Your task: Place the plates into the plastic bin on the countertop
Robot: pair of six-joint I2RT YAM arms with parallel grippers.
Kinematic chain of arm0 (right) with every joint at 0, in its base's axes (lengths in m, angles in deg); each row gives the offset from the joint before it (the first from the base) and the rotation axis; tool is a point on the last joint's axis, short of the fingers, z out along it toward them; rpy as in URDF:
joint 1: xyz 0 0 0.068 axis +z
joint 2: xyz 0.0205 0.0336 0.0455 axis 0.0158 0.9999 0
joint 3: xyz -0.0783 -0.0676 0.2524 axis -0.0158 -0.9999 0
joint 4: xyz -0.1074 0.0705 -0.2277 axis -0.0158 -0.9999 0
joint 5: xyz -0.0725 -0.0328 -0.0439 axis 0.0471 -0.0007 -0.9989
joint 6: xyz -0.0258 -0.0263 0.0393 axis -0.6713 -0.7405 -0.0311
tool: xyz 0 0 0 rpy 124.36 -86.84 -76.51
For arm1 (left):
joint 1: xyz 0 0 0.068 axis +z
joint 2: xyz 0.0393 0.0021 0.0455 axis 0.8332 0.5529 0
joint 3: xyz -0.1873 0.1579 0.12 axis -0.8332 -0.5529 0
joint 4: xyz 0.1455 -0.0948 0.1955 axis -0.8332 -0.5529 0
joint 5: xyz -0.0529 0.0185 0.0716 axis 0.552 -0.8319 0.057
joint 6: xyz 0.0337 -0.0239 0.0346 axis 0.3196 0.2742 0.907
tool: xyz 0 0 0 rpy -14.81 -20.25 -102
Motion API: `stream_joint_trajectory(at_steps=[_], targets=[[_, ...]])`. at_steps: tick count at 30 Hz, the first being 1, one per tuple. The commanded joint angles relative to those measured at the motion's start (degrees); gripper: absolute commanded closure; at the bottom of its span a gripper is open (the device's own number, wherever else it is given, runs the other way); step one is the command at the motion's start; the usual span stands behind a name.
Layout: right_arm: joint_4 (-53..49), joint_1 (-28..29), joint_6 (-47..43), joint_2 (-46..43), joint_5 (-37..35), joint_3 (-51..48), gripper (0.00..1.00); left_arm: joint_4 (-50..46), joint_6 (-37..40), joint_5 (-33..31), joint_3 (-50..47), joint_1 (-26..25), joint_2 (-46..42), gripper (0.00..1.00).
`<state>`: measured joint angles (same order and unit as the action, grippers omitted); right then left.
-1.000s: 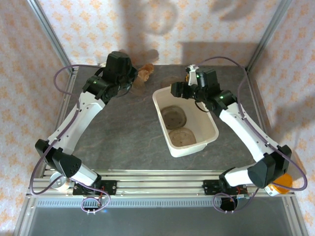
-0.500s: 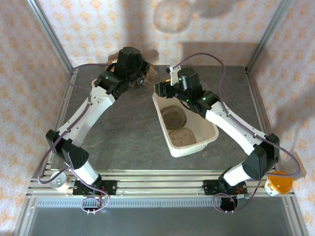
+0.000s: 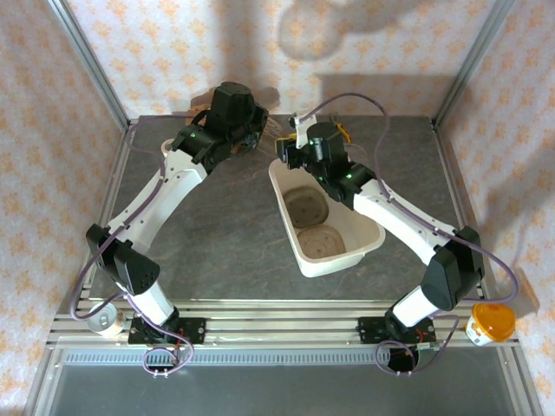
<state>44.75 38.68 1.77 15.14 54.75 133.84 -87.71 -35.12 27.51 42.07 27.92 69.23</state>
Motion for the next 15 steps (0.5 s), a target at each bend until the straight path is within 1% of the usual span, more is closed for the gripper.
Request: stream_joint_trajectory(at_steps=[1,5,8,10,14,15], targets=[[3.9,1.4,-2.9,-0.1,-4.3,-1.3,0.7,1.5,-1.5,0.3,1.5,-0.5,0.1,1.0],[4.4,2.9,-5.1,-0.1,-7.8,-1.7,0.77,2.0,-1.9,1.4,1.1,-0.6,0.5,1.0],[5.4,3.1,-5.1,-0.6,-9.4,-2.5,0.82,2.4,-1.9,1.9,0.3,-0.6,0.4,1.0],[5.7,3.1,-5.2,-0.9,-10.1,-2.8,0.86,2.9,-2.1,2.0,-0.5,-0.5,0.1,1.0],[6.0,3.1,-5.2,-1.2,-10.7,-3.1,0.9,3.9,-2.0,2.4,-1.5,-0.6,-0.2,1.0],[6.2,3.1,-5.3,-1.3,-10.8,-3.1,0.91,4.2,-1.8,2.7,-1.6,-0.5,-0.2,0.98]])
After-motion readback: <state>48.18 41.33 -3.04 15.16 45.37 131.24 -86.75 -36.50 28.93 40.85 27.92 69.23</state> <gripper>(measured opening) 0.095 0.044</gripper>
